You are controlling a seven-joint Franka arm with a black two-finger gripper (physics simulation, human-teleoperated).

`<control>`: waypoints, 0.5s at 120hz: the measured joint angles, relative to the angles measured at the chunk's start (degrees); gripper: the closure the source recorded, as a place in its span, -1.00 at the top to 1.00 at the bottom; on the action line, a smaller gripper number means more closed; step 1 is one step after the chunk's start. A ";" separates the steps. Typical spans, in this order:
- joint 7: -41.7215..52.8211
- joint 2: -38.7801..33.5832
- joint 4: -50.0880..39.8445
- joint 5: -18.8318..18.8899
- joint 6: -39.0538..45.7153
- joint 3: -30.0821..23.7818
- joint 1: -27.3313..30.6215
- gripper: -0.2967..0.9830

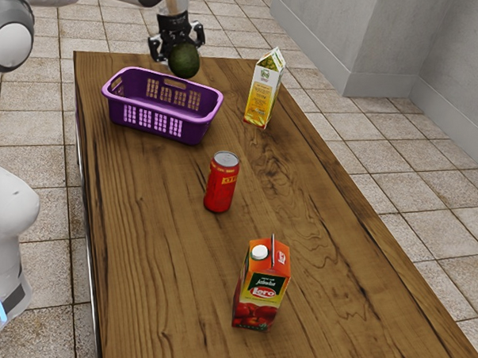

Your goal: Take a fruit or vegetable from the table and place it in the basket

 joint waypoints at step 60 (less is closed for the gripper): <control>-1.17 -2.50 6.27 -3.13 -1.67 -1.88 -13.02 0.52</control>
